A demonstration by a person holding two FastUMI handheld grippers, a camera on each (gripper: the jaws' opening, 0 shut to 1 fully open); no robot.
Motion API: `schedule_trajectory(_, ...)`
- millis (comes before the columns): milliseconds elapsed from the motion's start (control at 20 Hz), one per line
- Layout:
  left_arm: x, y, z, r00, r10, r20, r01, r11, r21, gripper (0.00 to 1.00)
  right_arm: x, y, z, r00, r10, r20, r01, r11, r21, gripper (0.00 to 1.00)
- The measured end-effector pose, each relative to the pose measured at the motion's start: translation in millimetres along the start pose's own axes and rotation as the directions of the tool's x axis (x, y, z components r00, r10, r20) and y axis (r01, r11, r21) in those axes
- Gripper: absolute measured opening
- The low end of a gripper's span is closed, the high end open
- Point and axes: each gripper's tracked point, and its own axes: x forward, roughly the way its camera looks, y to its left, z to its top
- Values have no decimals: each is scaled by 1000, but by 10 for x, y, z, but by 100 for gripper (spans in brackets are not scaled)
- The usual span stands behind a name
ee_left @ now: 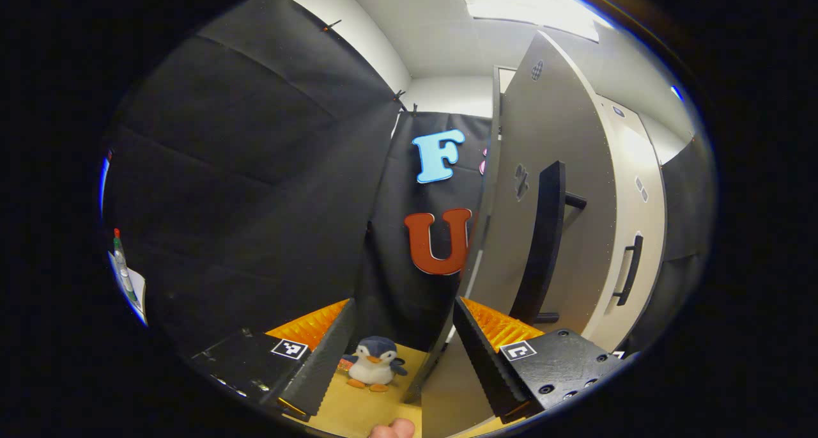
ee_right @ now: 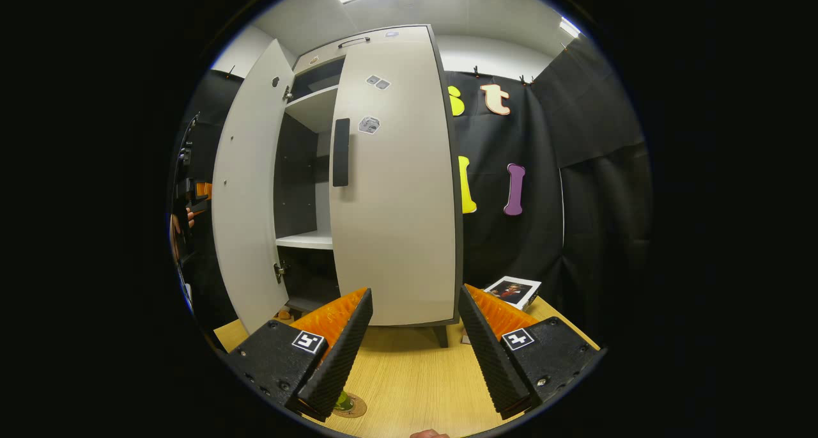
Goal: Grasp the bottle in the cabinet with the left hand and place it on the coaster, then close the right door with the right hand and the left door with the left hand.
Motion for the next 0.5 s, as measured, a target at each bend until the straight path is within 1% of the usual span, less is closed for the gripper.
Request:
schedule_trajectory(200, 14, -339, -87, 996, -91, -22, 91, 996, -19, 100, -48, -60, 25, 1000, -20, 3, 20, 1000, -5, 83)
schedule_trajectory(350, 52, -608, -174, 988, -152, -34, 150, 987, -54, 100, -75, -96, 78, 999, -30, 12, 30, 1000, -1, 83)
schedule_trajectory(500, 132, -825, -246, 981, -189, -41, 187, 981, -48, 100, -109, -140, 135, 999, -47, 24, 47, 999, -8, 83)
